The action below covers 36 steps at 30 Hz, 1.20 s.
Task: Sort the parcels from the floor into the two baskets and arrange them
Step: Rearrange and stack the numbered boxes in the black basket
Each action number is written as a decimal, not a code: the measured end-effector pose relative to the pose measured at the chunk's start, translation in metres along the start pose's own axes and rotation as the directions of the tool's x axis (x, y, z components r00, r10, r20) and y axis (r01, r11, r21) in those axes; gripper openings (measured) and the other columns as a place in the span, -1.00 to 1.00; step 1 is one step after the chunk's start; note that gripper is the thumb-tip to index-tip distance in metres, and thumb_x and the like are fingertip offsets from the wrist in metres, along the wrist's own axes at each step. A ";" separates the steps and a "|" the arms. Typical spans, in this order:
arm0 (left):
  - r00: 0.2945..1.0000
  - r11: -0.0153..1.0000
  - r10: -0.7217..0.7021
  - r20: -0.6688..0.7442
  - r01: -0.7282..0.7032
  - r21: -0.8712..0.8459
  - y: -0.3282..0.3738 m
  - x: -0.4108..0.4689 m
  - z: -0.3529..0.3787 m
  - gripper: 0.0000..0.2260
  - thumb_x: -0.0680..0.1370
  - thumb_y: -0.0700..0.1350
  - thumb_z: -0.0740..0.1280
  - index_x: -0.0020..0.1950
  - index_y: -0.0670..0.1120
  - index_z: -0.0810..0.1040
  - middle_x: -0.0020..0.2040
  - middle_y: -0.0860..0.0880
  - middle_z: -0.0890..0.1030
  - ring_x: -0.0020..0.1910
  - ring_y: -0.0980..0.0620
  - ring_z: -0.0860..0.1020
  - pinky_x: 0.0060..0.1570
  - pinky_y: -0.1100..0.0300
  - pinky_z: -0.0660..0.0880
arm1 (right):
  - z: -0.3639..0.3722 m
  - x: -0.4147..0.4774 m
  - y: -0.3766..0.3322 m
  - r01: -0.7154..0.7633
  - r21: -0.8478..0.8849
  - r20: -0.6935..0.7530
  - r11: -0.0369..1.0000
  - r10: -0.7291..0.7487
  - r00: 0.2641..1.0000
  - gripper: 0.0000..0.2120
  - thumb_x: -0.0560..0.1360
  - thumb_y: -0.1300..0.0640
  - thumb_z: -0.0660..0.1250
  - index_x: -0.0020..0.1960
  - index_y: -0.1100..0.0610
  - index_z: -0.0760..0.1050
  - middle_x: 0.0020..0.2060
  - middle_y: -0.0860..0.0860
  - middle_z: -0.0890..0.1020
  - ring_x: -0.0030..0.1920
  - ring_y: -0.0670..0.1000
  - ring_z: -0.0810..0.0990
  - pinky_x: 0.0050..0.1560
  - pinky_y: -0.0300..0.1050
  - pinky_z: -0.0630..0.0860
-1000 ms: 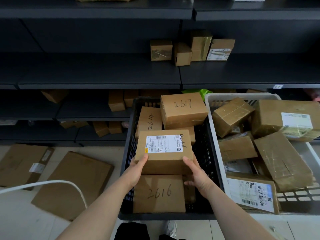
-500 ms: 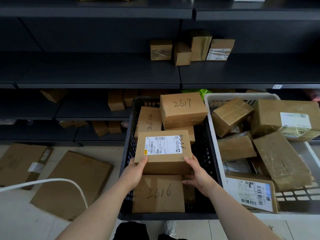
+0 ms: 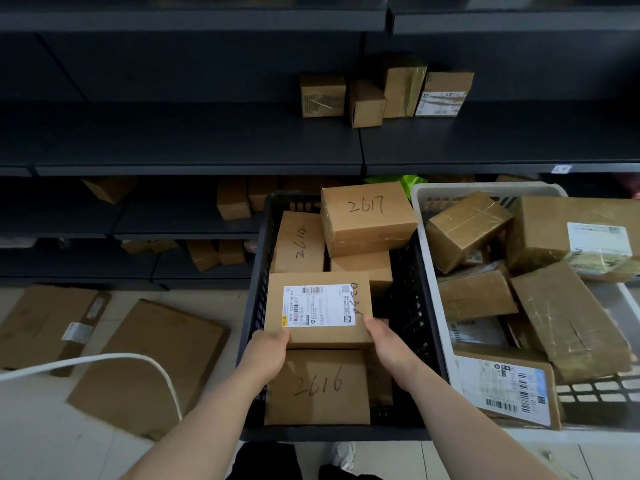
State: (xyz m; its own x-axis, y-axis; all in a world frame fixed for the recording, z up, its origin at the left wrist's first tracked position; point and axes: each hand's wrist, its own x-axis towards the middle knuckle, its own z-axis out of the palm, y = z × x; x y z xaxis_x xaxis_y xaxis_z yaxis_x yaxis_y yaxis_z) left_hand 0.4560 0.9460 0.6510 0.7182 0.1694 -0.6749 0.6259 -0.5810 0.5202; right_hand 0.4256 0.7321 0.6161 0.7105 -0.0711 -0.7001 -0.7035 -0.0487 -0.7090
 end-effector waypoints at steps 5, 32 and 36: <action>0.996 0.994 0.010 -0.086 0.000 0.111 0.004 0.005 0.006 -0.69 0.66 -0.03 0.09 0.27 -0.24 0.29 0.09 -0.17 0.52 -0.13 -0.06 0.51 -0.26 0.14 0.39 | 0.005 0.005 -0.013 -0.039 -0.097 -0.091 0.995 0.030 0.995 -0.53 0.65 -0.15 0.07 0.33 0.15 0.47 0.16 0.05 0.57 0.10 0.03 0.54 0.03 -0.13 0.43; 0.897 0.597 0.428 0.113 -0.374 0.710 0.012 0.032 0.009 -0.46 0.54 0.01 0.34 0.46 0.03 0.23 0.40 -0.07 0.22 0.29 -0.09 0.27 0.10 0.08 0.46 | 0.007 0.045 -0.011 -0.178 -0.174 -0.135 0.969 0.156 0.979 -0.66 0.57 -0.10 0.30 0.12 0.15 0.60 -0.07 0.09 0.65 -0.18 0.04 0.55 -0.16 -0.10 0.51; 0.899 0.587 0.420 0.124 -0.373 0.719 0.014 0.035 0.006 -0.50 0.52 0.02 0.35 0.42 0.03 0.27 0.37 -0.07 0.23 0.26 -0.09 0.29 0.08 0.08 0.48 | 0.005 0.035 0.000 -0.330 -0.058 -0.166 0.942 0.317 0.934 -0.58 0.55 -0.13 0.32 0.09 0.25 0.51 -0.18 0.11 0.57 -0.26 0.04 0.56 -0.25 -0.12 0.58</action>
State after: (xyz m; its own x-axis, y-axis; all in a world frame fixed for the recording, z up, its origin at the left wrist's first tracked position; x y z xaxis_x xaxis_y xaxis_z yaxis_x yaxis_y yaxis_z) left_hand 0.4880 0.9386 0.6313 0.8709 -0.1903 -0.4532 -0.1193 -0.9763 0.1807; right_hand 0.4510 0.7347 0.5910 0.4379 -0.2473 -0.8644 -0.8983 -0.0805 -0.4320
